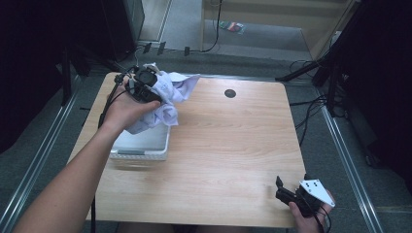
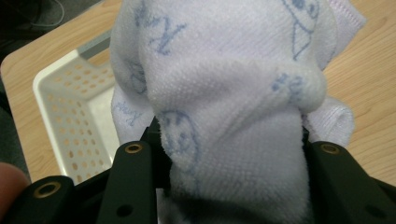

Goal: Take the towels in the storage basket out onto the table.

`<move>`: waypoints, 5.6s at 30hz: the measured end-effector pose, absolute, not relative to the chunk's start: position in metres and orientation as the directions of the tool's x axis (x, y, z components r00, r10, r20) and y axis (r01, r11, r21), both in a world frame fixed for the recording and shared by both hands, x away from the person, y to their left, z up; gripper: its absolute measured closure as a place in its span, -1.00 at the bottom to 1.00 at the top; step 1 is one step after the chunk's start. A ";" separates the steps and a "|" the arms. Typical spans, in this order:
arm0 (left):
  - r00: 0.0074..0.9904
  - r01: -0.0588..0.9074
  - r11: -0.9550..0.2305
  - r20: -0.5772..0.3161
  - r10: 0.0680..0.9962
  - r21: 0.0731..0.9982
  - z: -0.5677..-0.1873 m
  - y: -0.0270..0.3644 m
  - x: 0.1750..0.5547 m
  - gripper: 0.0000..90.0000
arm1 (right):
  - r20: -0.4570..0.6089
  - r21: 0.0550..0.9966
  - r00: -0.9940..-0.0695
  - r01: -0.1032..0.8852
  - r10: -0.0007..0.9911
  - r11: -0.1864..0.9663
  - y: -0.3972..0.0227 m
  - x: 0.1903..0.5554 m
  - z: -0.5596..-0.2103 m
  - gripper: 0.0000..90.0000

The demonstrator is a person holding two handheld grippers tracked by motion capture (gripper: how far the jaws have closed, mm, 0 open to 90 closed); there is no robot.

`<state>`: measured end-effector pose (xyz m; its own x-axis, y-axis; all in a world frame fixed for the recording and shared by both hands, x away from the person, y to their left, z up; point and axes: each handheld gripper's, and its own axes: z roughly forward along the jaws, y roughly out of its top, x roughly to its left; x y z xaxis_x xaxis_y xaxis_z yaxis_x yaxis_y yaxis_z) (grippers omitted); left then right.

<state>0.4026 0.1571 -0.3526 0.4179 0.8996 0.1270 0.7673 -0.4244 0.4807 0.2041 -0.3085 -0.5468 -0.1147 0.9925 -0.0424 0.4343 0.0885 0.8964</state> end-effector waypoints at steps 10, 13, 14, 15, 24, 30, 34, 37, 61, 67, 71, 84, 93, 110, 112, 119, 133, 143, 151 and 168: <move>0.466 0.745 -0.468 0.131 0.875 0.475 -0.352 0.118 0.405 0.21 | -0.043 0.897 -0.112 0.433 0.993 0.088 -0.308 0.204 -0.547 -0.89; 0.476 0.739 -0.476 0.130 0.870 0.477 -0.352 0.110 0.405 0.20 | -0.045 0.898 -0.111 0.432 0.993 0.088 -0.308 0.204 -0.547 -0.89; 0.480 0.737 -0.480 0.132 0.867 0.475 -0.352 0.107 0.405 0.20 | -0.045 0.898 -0.111 0.432 0.993 0.088 -0.308 0.204 -0.547 -0.89; 0.485 0.735 -0.481 0.127 0.866 0.478 -0.353 0.102 0.405 0.20 | -0.044 0.898 -0.111 0.431 0.993 0.088 -0.308 0.204 -0.547 -0.89; 0.523 0.722 -0.511 0.115 0.844 0.466 -0.359 0.069 0.407 0.20 | -0.046 0.898 -0.111 0.430 0.993 0.090 -0.308 0.204 -0.547 -0.89; 0.546 0.707 -0.523 0.103 0.832 0.475 -0.362 0.043 0.405 0.19 | -0.044 0.899 -0.113 0.429 0.993 0.089 -0.308 0.204 -0.547 -0.89; 0.564 0.703 -0.540 0.100 0.820 0.462 -0.369 0.028 0.405 0.19 | -0.046 0.900 -0.113 0.427 0.993 0.090 -0.308 0.204 -0.547 -0.89; 0.577 0.699 -0.553 0.099 0.811 0.453 -0.375 0.020 0.406 0.19 | -0.044 0.901 -0.113 0.426 0.993 0.088 -0.308 0.203 -0.547 -0.89; 0.562 0.763 -0.508 -0.020 0.827 0.399 -0.453 0.000 0.415 0.14 | -0.044 0.901 -0.113 0.424 0.993 0.089 -0.308 0.203 -0.547 -0.89; 0.557 0.771 -0.499 -0.041 0.829 0.396 -0.470 -0.002 0.413 0.14 | -0.045 0.901 -0.113 0.425 0.993 0.089 -0.308 0.203 -0.547 -0.89; 0.548 0.775 -0.481 -0.056 0.835 0.410 -0.479 -0.003 0.411 0.12 | -0.044 0.901 -0.113 0.425 0.993 0.089 -0.308 0.203 -0.547 -0.89; 0.550 0.784 -0.471 -0.102 0.829 0.404 -0.492 -0.006 0.407 -0.24 | -0.043 0.902 -0.114 0.422 0.993 0.087 -0.308 0.203 -0.547 -0.89; 0.531 0.803 -0.430 -0.166 0.831 0.414 -0.473 0.007 0.406 -1.00 | -0.042 0.902 -0.115 0.423 0.992 0.088 -0.308 0.203 -0.547 -0.89; 0.518 0.742 -0.376 -0.119 0.847 0.555 -0.416 0.072 0.385 -1.00 | -0.040 0.900 -0.113 0.428 0.993 0.085 -0.308 0.203 -0.547 -0.89; 0.508 0.740 -0.367 -0.111 0.854 0.564 -0.411 0.081 0.382 -1.00 | -0.039 0.900 -0.113 0.428 0.993 0.084 -0.308 0.203 -0.547 -0.89; 0.476 0.730 -0.336 -0.091 0.874 0.595 -0.401 0.114 0.370 -1.00 | -0.042 0.899 -0.113 0.430 0.993 0.087 -0.308 0.204 -0.547 -0.89; 0.400 0.720 -0.232 -0.118 0.909 0.653 -0.408 0.186 0.338 -1.00 | -0.039 0.898 -0.113 0.433 0.993 0.085 -0.309 0.204 -0.547 -0.89; 0.332 0.683 -0.152 -0.118 0.936 0.714 -0.420 0.236 0.303 -1.00 | -0.040 0.897 -0.109 0.434 0.993 0.084 -0.308 0.204 -0.547 -0.88; 0.293 0.615 -0.090 -0.122 0.948 0.783 -0.427 0.272 0.271 -1.00 | -0.037 0.897 -0.107 0.435 0.994 0.080 -0.309 0.204 -0.547 -0.88; 0.259 0.469 0.031 -0.171 0.950 0.882 -0.480 0.327 0.216 -1.00 | -0.038 0.895 -0.105 0.438 0.994 0.081 -0.309 0.205 -0.547 -0.88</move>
<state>0.2162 0.3265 -0.4800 0.2595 0.9505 -0.1709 0.4695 0.0305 0.8824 0.2046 -0.3086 -0.5467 -0.1052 0.9937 -0.0381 0.4381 0.0807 0.8953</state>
